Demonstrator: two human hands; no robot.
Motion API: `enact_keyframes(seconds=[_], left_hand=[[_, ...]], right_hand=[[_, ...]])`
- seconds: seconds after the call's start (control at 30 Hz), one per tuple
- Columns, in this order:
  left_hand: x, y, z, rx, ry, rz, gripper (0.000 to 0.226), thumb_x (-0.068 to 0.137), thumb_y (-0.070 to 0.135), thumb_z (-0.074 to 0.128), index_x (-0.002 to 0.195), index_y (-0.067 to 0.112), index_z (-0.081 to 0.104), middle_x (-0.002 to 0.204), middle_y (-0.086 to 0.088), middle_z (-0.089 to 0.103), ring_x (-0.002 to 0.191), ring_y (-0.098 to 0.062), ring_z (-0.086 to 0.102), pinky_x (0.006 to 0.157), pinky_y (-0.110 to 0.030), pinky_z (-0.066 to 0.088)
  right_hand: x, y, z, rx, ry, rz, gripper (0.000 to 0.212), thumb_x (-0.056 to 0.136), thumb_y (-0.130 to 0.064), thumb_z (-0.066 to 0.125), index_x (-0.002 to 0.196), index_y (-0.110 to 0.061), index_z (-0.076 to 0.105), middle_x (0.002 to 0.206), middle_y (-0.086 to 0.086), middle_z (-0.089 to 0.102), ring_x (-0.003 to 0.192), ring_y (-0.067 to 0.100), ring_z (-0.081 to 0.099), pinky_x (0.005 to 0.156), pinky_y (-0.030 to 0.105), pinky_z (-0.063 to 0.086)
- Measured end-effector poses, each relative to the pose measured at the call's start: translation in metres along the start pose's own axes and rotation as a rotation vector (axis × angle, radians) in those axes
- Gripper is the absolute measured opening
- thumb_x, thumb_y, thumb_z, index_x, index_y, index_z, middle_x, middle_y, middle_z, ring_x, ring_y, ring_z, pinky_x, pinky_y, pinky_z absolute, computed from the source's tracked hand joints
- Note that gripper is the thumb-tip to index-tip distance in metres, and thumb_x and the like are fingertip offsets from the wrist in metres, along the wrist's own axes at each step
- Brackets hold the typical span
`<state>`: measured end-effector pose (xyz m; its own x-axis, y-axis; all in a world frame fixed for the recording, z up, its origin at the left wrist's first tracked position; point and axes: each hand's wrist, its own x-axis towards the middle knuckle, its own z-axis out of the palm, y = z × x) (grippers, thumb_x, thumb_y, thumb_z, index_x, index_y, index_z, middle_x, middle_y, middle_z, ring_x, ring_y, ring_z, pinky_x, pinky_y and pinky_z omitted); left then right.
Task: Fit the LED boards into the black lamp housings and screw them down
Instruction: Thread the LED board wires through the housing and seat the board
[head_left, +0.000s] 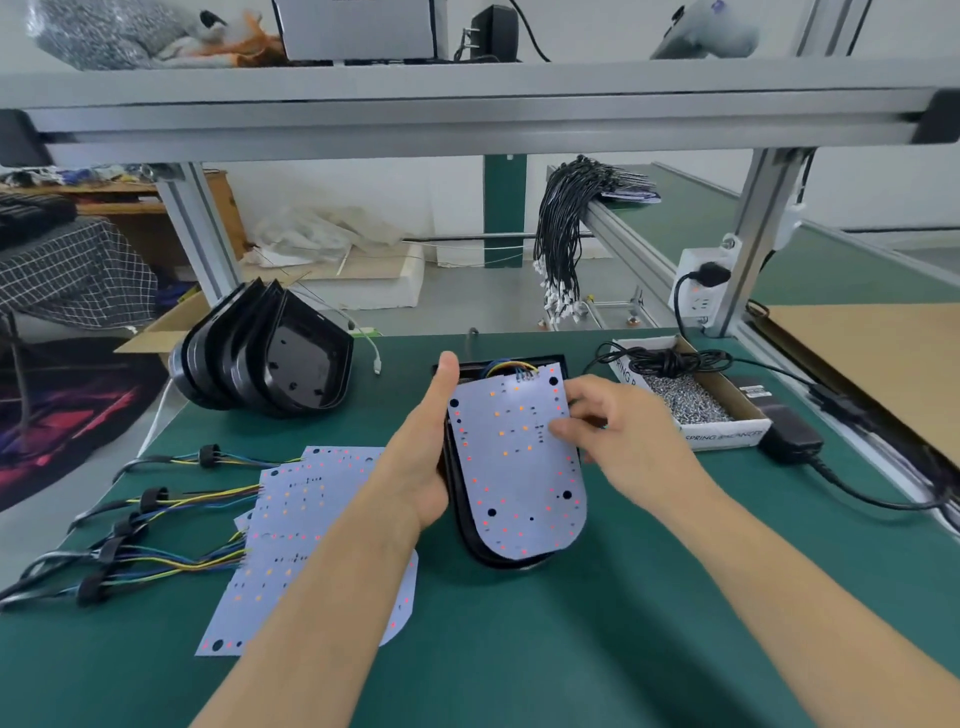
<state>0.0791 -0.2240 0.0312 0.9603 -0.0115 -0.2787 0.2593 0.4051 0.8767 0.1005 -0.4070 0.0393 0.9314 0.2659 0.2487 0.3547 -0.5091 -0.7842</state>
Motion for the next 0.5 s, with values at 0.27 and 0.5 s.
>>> enact_keyframes(seconds=[0.27,0.5], left_hand=[[0.003,0.000,-0.006,-0.030,-0.065,0.002,0.075,0.070,0.070,0.056,0.117,0.013,0.069,0.118,-0.009,0.069,0.110,-0.025,0.066,0.100,-0.043,0.046],[0.000,0.003,0.003,0.023,-0.026,0.053,0.056,0.084,0.052,0.058,0.115,0.006,0.068,0.113,-0.016,0.070,0.099,-0.029,0.068,0.089,-0.042,0.053]], right_hand=[[-0.004,0.003,0.004,0.197,0.001,0.047,0.017,0.086,-0.003,0.066,0.088,-0.020,0.065,0.079,-0.007,0.074,0.070,0.004,0.066,0.066,0.014,0.048],[-0.001,-0.023,0.001,-0.652,0.080,-0.010,0.021,0.083,-0.036,0.068,0.079,-0.017,0.062,0.085,0.002,0.060,0.079,0.028,0.057,0.063,0.032,0.038]])
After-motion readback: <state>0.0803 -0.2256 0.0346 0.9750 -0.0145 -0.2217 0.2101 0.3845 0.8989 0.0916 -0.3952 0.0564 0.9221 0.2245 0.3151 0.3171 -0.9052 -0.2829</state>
